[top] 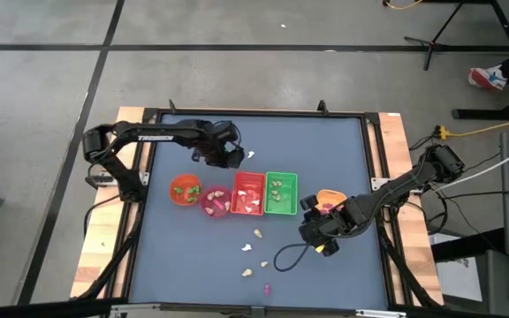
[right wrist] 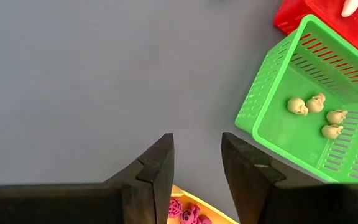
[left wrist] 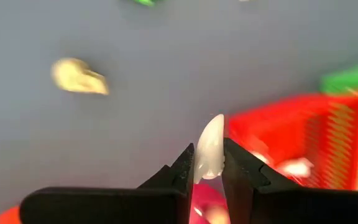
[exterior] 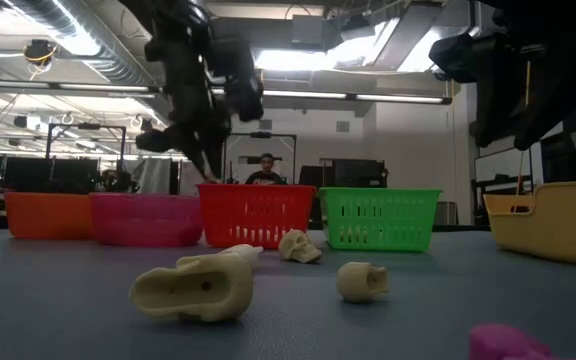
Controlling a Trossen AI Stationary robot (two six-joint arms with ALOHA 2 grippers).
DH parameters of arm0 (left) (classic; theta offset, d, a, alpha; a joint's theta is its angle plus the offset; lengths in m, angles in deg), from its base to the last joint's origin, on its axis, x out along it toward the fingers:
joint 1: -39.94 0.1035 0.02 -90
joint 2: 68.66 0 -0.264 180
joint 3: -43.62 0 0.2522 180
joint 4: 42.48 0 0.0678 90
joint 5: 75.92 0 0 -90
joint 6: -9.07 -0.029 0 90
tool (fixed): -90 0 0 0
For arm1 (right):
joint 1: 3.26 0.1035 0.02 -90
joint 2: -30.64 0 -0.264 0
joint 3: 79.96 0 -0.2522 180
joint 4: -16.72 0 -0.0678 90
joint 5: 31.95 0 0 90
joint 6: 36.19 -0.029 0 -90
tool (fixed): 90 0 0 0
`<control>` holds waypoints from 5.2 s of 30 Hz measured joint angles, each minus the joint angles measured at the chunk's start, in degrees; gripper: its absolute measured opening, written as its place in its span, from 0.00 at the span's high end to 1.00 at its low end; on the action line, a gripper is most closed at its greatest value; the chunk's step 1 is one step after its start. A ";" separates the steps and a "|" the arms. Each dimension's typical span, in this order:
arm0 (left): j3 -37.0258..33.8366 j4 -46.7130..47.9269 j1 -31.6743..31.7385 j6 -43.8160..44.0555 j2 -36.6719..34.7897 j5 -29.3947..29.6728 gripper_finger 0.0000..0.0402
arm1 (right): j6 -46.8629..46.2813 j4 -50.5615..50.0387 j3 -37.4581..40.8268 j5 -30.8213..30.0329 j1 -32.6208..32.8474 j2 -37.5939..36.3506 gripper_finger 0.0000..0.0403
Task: Sort Halloween decoration
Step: Put the white ghost toy into the red bin, then put the yellow skull toy into the pink bowl
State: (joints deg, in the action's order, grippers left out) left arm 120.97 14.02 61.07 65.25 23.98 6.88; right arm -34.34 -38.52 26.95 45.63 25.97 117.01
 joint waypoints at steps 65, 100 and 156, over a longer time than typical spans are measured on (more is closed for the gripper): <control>0.11 -17.94 -12.34 -38.41 -1.44 22.74 0.52 | 0.00 1.13 0.00 -5.09 -0.48 0.00 0.67; 0.15 8.16 8.85 -82.14 2.87 7.65 0.52 | -0.24 1.56 0.02 -4.48 -1.63 0.02 0.67; 0.17 4.20 8.76 -85.81 13.49 8.83 0.66 | -0.28 1.58 0.02 -4.46 -1.52 0.02 0.67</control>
State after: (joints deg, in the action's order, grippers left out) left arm 121.15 18.22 69.83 -20.56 37.47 15.71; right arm -34.63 -36.94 26.98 41.17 24.45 117.03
